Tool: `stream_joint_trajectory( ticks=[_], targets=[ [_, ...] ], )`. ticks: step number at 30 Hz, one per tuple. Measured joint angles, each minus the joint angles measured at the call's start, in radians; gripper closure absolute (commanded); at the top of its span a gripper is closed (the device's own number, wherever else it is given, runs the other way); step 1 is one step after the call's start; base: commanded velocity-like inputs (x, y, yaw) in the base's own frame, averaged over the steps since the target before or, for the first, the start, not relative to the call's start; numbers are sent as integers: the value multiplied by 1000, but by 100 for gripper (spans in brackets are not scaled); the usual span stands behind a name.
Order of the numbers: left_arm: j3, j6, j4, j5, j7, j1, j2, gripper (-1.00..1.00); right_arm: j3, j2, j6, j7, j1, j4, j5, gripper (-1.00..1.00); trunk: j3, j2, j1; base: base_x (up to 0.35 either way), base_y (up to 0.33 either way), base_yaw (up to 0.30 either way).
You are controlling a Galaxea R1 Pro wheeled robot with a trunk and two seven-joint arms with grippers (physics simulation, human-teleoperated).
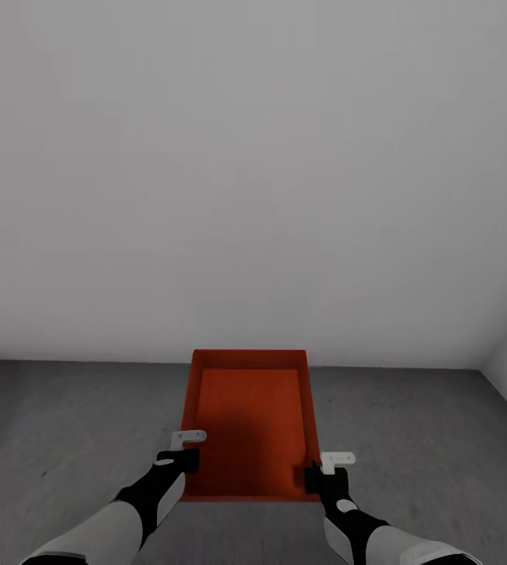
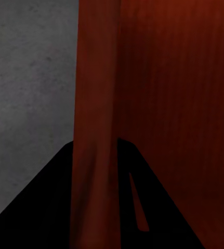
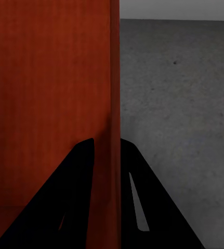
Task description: Move the two storage containers from the living room to the garage. In the garage, place one container on the floor and stack the other container on top of it (either order is fine).
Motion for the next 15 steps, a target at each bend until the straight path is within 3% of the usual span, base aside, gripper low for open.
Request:
stream_joint_trajectory(
  ticks=[15],
  targets=[
    [0,0,0,0,0,0,0,100,0,0,0,0,0,0,0,100,-24,0,0,0,0,0]
  ],
)
